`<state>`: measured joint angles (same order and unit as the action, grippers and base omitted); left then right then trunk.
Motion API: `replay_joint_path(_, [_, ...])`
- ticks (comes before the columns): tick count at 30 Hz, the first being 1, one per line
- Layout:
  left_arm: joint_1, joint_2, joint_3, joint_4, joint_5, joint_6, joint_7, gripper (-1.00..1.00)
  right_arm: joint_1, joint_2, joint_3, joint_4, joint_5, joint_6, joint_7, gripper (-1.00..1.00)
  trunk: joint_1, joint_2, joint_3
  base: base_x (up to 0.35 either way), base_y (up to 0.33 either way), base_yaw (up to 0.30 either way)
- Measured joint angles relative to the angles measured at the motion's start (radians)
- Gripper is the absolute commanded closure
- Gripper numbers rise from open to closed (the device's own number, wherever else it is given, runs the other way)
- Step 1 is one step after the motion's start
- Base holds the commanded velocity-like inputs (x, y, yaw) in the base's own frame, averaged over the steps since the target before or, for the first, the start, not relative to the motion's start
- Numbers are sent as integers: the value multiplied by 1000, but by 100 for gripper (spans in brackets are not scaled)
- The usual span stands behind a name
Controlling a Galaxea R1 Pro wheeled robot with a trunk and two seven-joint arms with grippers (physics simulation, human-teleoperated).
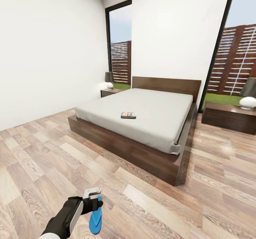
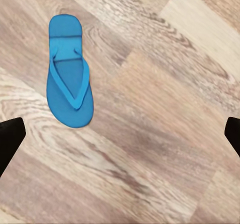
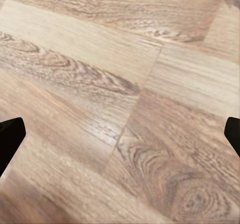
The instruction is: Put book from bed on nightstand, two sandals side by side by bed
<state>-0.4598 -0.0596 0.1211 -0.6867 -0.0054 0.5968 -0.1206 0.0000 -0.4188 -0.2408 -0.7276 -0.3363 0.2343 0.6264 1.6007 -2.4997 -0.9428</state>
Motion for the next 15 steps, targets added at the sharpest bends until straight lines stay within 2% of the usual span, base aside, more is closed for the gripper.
replay_joint_path(15, [0,0,0,0,0,0,0,-100,0,0,0,0,0,0,0,-100,7,-4,-58,0,0,0])
